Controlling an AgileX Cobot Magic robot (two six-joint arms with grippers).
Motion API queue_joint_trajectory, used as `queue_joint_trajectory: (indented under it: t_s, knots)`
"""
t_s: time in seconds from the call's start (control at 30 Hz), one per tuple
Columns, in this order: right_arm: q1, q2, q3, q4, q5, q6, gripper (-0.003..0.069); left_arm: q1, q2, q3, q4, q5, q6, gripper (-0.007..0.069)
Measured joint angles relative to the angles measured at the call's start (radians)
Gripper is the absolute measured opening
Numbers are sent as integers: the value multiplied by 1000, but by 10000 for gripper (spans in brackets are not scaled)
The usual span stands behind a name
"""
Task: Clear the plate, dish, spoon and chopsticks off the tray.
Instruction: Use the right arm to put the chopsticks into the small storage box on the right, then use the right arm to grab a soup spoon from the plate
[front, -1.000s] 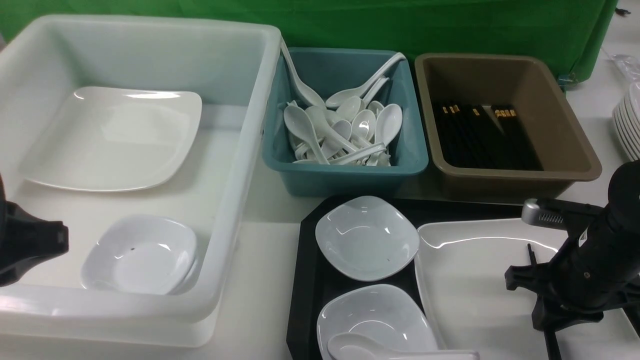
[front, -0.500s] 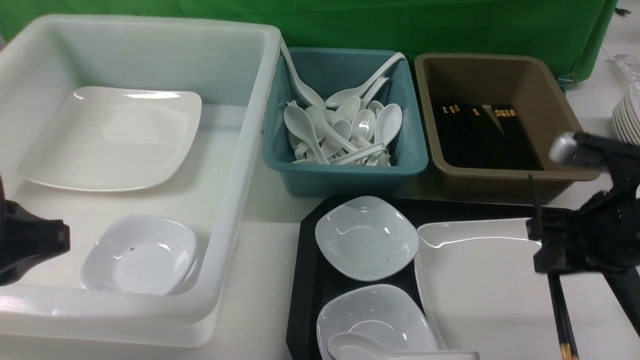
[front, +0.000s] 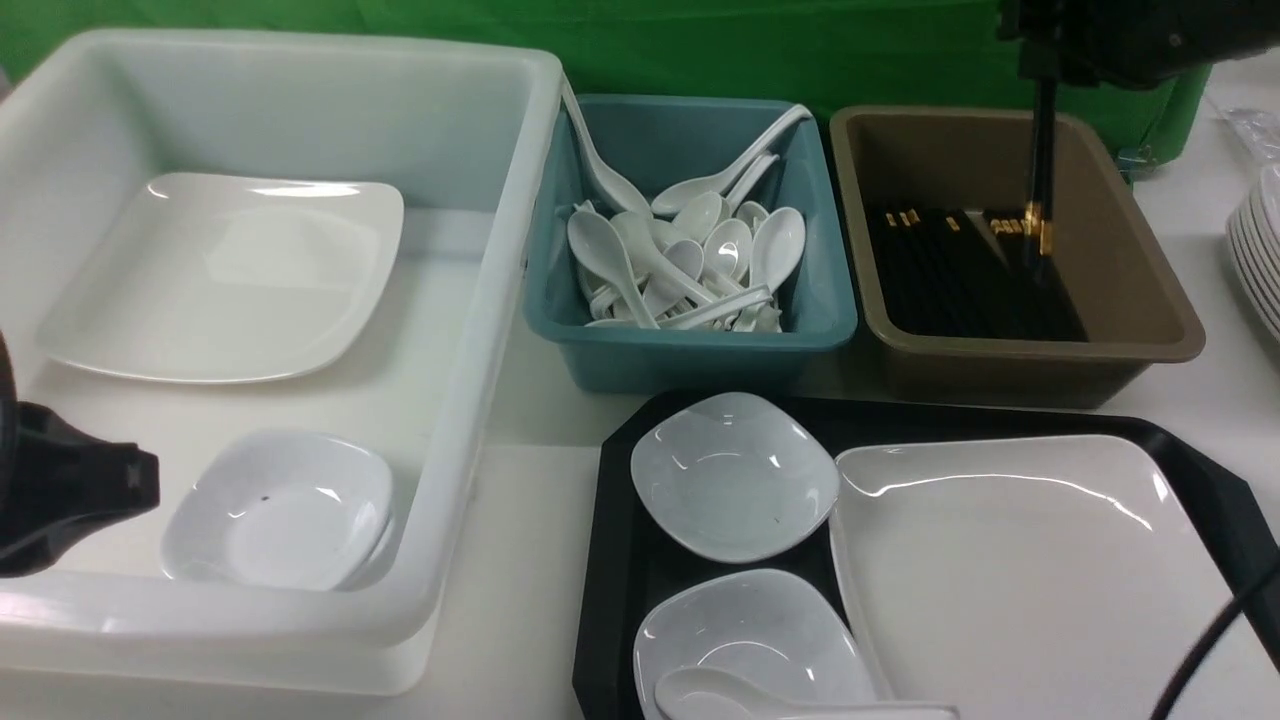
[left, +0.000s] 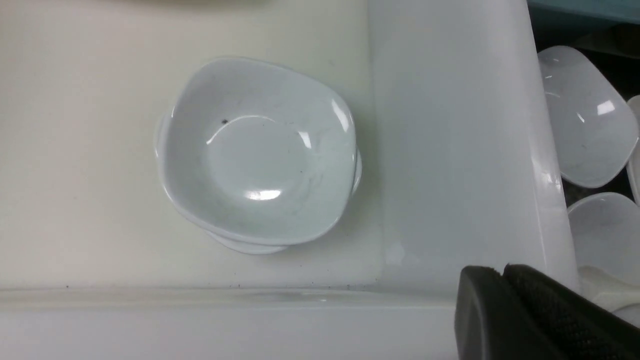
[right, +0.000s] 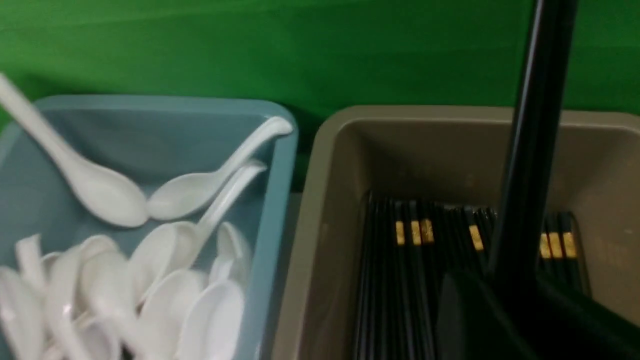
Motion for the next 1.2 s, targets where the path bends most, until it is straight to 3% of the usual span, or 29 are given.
queue_joint_trajectory:
  t_s: [0.23,0.43,0.57,0.67,0.73,0.77,0.8,0.87,1.0,1.2]
  knots:
    - [-14,117,-8,-1,-65,-4,174,0,0,0,-8,29,0,17]
    - [-24,156,-9,-1,-24,-4,342,0,0,0,-8,29,0,17]
    - [-24,138,-21,-2,122,-4,388,0,0,0,-8,30,0,17]
    - [-24,98,-45,-2,335,-40,345,0,0,0,-8,31,0,17]
    - [-22,40,-53,7,543,-109,213,0,0,0,-8,34,0,17]
    - [-22,29,-53,8,562,-115,200,0,0,0,-8,34,0,17]
    - [-17,-4,-52,18,688,-161,111,0,0,0,-8,34,0,17]
    - [6,-75,-7,39,762,-228,46,0,0,0,-9,34,0,17]
    - [98,-227,215,55,761,-284,26,0,1,0,-27,30,37,17]
    - [187,-393,466,57,752,-312,29,-1,1,0,-166,30,191,17]
